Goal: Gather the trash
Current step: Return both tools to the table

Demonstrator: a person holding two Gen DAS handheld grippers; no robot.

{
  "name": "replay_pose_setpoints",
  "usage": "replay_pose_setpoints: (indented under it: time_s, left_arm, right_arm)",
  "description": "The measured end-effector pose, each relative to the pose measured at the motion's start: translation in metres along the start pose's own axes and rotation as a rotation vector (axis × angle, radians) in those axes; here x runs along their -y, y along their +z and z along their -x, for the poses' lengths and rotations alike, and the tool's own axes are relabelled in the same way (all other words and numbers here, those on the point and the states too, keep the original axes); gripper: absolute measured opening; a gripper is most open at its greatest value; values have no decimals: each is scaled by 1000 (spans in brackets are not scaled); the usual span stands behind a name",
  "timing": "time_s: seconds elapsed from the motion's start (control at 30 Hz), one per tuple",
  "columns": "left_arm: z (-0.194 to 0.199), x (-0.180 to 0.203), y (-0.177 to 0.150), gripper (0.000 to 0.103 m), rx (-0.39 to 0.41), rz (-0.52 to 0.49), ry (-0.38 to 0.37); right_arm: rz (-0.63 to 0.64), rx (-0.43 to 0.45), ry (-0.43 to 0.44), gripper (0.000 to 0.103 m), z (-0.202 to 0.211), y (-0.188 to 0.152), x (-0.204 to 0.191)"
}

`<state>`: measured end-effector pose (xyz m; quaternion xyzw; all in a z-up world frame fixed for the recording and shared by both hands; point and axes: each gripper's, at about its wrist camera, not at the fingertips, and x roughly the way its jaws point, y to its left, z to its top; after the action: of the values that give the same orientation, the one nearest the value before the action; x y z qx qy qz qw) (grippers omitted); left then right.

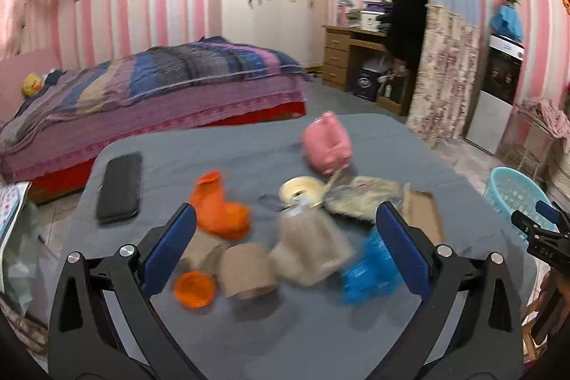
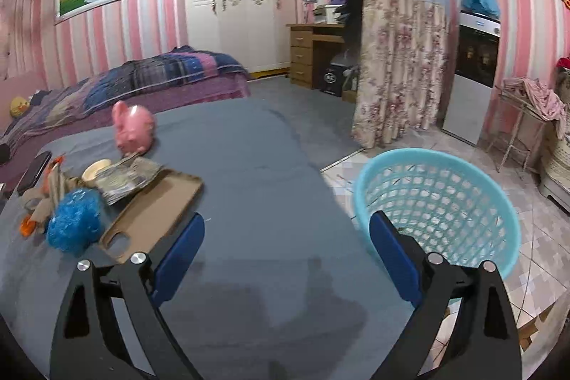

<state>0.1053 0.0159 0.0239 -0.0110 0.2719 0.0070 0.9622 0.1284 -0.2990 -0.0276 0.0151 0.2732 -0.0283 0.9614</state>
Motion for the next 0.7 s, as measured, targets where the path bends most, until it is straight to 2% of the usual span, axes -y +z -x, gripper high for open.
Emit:
replay_pose_setpoints:
  time_s: [0.2, 0.33, 0.57, 0.7]
  left_arm:
    - [1, -48, -27, 97, -49, 42, 44]
    - [-4, -65, -45, 97, -87, 59, 60]
    - [-22, -81, -67, 97, -144, 77, 71]
    - [-36, -83, -74, 97, -179, 69, 46]
  right_arm:
    - [40, -32, 14, 92, -5, -14, -26]
    - [61, -56, 12, 92, -10, -22, -40]
    - [75, -78, 21, 92, -10, -30, -61]
    - [97, -84, 51, 92, -10, -32, -76]
